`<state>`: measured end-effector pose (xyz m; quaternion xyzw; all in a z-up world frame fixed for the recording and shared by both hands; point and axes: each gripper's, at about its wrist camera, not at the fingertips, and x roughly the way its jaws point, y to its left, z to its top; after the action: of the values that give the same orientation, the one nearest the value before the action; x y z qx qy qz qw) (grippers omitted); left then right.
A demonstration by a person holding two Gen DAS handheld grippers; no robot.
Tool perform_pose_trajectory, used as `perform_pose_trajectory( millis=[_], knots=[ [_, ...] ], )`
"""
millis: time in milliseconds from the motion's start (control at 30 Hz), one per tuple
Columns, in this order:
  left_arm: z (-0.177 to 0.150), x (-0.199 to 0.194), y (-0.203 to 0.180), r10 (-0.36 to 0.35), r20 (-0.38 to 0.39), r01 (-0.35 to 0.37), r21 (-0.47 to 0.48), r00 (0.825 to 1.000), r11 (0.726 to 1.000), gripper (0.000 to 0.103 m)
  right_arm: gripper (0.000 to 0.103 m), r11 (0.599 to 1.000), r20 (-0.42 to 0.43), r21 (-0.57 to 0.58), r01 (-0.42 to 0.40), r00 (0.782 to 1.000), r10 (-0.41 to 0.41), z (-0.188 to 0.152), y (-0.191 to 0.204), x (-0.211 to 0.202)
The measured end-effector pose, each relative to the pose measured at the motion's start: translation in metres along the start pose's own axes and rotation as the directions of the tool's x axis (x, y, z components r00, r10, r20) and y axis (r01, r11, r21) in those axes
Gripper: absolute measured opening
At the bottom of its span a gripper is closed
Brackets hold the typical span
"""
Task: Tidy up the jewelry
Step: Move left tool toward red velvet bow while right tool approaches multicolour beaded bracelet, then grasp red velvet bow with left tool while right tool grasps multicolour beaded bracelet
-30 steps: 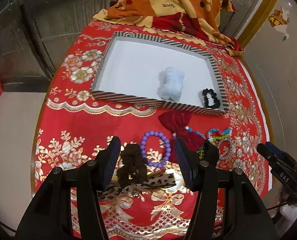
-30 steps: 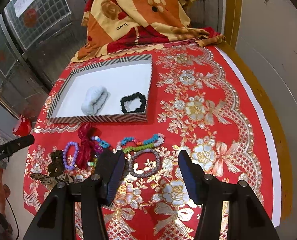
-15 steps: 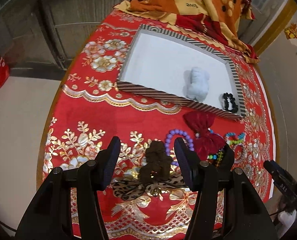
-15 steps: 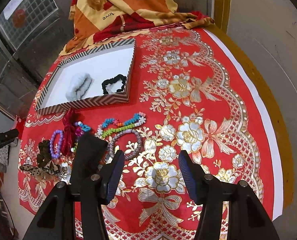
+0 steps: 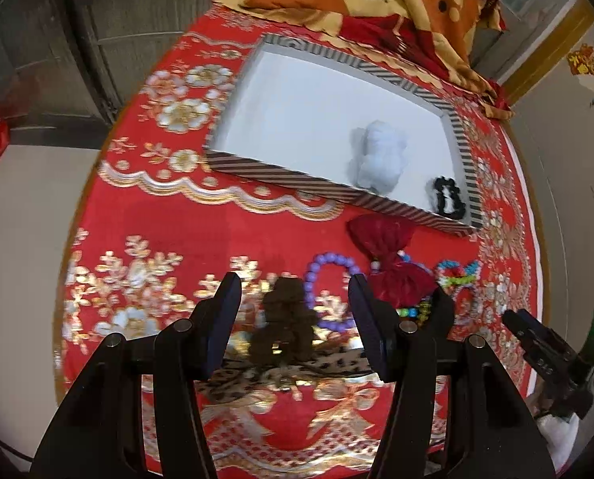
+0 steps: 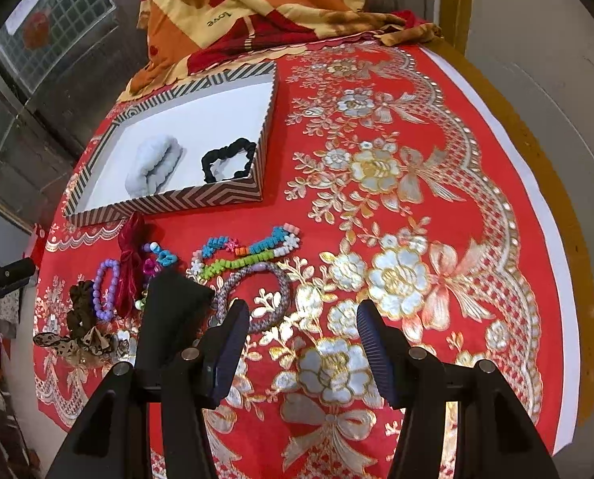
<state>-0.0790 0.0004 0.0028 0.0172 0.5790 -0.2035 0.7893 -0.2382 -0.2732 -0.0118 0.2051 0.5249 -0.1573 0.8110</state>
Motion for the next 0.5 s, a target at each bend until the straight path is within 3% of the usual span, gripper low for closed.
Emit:
perform_pose_trajectory(
  millis=[267,500],
  knots=[
    [0.013,0.035,-0.042,-0.051,-0.1,0.053,0.014,0.994,0.998,0.055,0.054,0.997,0.008,-0.069,-0.025,1.0,0.026,0.018,0.014,0.021],
    [0.021,0.07,-0.067,-0.043,-0.184,0.045,0.008,0.982,0.999,0.055,0.052,0.996,0.011,-0.09,-0.015,1.0,0.016,0.033,0.007,0.042]
  ],
)
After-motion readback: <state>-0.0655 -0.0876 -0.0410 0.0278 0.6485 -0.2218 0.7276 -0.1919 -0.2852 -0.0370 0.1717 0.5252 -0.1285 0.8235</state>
